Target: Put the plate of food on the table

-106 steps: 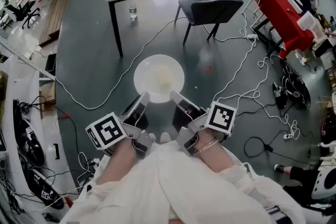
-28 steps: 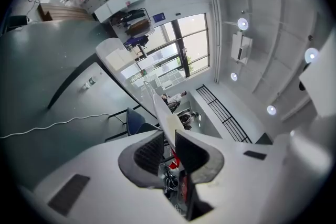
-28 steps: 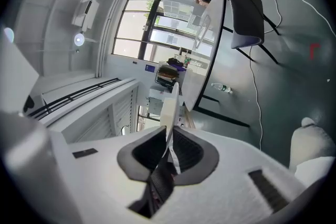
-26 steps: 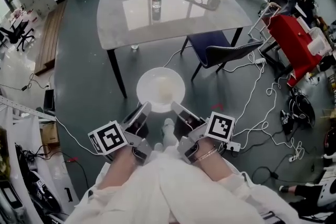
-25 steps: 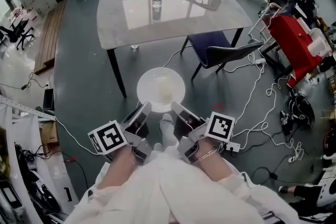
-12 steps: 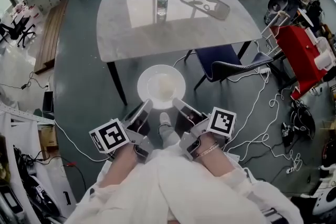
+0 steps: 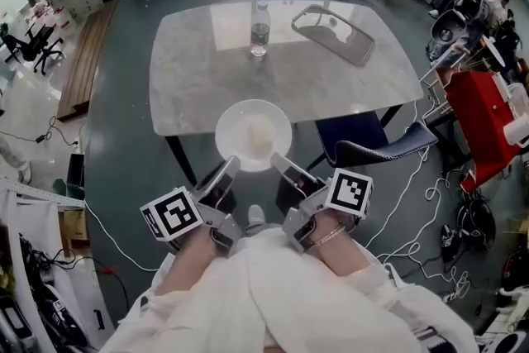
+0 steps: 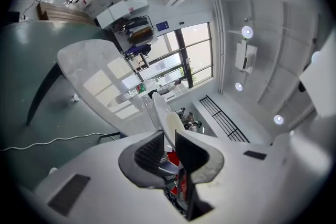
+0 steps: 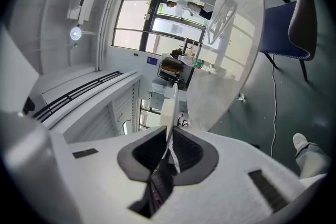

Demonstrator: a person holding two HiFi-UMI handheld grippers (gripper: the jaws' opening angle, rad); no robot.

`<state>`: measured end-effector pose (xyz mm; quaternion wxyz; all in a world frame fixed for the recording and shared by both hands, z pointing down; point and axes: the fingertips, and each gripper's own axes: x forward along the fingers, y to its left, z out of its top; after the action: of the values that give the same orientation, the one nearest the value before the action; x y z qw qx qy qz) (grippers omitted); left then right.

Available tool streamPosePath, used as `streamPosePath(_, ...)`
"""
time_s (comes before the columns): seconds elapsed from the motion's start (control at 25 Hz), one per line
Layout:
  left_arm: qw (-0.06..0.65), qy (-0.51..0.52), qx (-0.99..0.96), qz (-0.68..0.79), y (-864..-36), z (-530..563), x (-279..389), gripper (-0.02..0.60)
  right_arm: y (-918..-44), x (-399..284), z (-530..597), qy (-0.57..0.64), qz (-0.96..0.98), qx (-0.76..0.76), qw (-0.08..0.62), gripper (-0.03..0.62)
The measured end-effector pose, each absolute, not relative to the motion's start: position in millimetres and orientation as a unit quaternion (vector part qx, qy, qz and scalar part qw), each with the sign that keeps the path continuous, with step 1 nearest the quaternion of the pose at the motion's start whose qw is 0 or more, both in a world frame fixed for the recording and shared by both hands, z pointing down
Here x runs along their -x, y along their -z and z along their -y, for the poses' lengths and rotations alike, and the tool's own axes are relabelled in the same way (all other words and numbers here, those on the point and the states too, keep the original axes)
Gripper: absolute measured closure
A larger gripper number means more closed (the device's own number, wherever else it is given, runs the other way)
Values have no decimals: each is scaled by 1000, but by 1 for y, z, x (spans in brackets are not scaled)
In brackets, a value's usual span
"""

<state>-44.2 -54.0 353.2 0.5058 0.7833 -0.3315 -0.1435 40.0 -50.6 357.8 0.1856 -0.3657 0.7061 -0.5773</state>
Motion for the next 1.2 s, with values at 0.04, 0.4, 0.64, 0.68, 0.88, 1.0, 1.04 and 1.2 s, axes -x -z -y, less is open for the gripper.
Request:
streamPosePath(0.04,504,142,-785,332,-352,66,39,517,-357,-45,63,576,-708,366,185,579)
streamPosePath(0.4,517,135,-772,343,-369,124,11,517,-370,-75,124,581,-706,361,183,579)
streamPosePath(0.64,531,127,-765,341,-380,140,5,517,-386,-81,137,599,-690,367,177,579)
streamPosePath(0.68,534,128,-763,341,-382,143,5,517,-388,-81,140,599,-689,368,175,579)
streamPosePath(0.88,552,123,-753,336,-395,162,9,518,-398,-76,157,607,-682,370,170,579)
streamPosePath(1.0,562,130,-753,317,-394,182,2,517,-402,-80,173,619,-669,372,174,579)
streamPosePath(1.04,559,128,-755,317,-393,190,2,517,-400,-80,182,618,-669,372,175,579)
streamPosePath(1.2,551,114,-761,323,-387,225,17,517,-393,-68,216,609,-675,377,177,579)
